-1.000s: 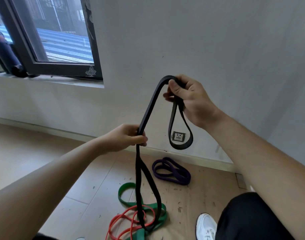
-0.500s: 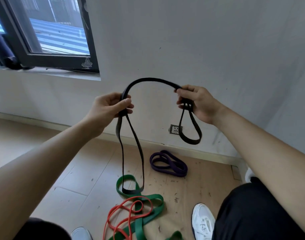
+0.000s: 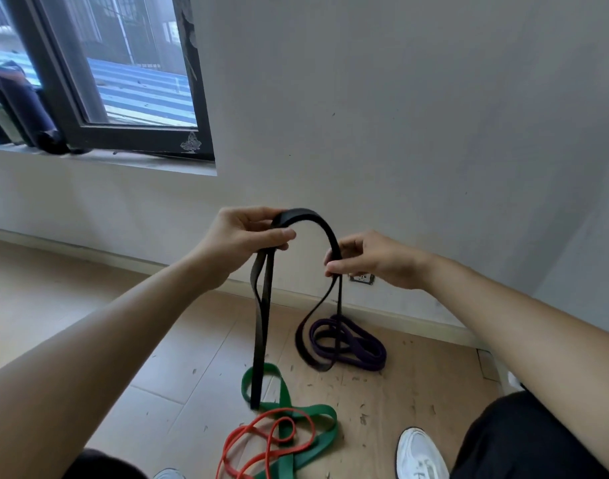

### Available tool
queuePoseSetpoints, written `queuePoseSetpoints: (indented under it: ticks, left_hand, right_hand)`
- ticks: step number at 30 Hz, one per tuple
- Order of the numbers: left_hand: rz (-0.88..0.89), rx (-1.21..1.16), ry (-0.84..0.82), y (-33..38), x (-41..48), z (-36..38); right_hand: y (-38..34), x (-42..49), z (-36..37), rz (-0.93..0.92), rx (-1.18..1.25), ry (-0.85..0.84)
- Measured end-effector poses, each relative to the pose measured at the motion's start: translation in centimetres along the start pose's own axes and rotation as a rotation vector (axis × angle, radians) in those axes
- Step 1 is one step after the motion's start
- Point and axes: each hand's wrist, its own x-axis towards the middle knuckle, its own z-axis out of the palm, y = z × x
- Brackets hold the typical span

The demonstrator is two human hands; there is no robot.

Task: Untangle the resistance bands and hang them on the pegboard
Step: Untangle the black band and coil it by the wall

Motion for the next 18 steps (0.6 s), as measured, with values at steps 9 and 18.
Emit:
queuePoseSetpoints:
  ticks: [9, 18]
  left_hand:
    - [0.018, 0.21, -0.109, -0.7, -0.3, 0.3]
    - [-0.104, 0.334, -0.27, -1.5, -0.4, 1.1]
  right_hand:
    - [-2.9, 0.3, 1.7, -0.218, 0.162, 0.118]
    - [-4.2, -0.1, 0.9, -0.373, 0.226, 0.282]
